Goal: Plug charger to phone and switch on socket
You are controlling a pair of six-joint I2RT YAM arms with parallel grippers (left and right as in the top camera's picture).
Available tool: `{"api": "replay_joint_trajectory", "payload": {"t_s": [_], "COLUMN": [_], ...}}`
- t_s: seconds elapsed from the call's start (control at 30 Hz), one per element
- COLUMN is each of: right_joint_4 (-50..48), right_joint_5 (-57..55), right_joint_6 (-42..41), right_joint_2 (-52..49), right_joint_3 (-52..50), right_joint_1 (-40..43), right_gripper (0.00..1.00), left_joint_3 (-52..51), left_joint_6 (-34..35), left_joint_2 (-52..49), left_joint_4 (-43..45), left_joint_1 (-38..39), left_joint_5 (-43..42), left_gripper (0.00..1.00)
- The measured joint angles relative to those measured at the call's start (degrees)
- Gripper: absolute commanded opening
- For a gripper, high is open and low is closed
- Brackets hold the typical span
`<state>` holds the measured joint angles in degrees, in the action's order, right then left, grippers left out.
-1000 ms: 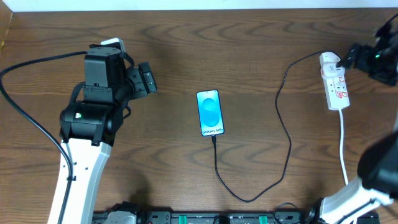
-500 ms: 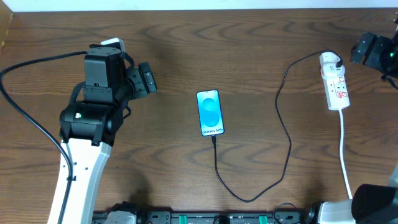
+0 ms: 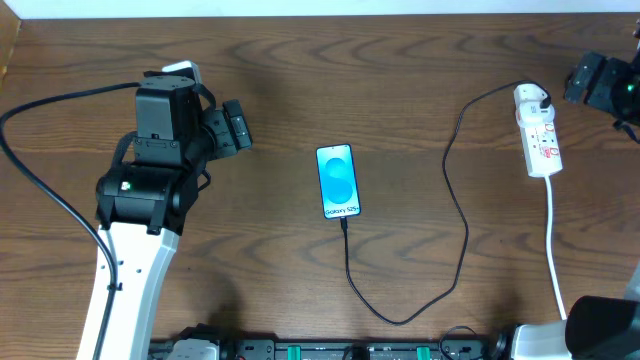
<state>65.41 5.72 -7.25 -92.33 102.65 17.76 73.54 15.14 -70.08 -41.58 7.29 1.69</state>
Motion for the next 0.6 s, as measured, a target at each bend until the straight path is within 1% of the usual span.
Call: {"api": "replay_joint_trajectory", "payload": {"t_s": [0.47, 0.6], "right_joint_4": [0.0, 0.0], "right_joint_5": [0.0, 0.0], "right_joint_6": [0.0, 0.0], "right_joint_2": [0.0, 0.0], "right_joint_3": [0.0, 0.0], "right_joint_1": [0.0, 0.0], "right_gripper": [0.99, 0.99], "left_joint_3": [-0.1, -3.7], "left_joint_6": [0.0, 0.0], "left_joint_2": [0.1, 3.6], "left_joint_4": [-0.1, 0.0], "left_joint_1": [0.0, 0.1], "left_joint_5": [0.0, 0.0], "left_gripper": [0.93, 0.94]}}
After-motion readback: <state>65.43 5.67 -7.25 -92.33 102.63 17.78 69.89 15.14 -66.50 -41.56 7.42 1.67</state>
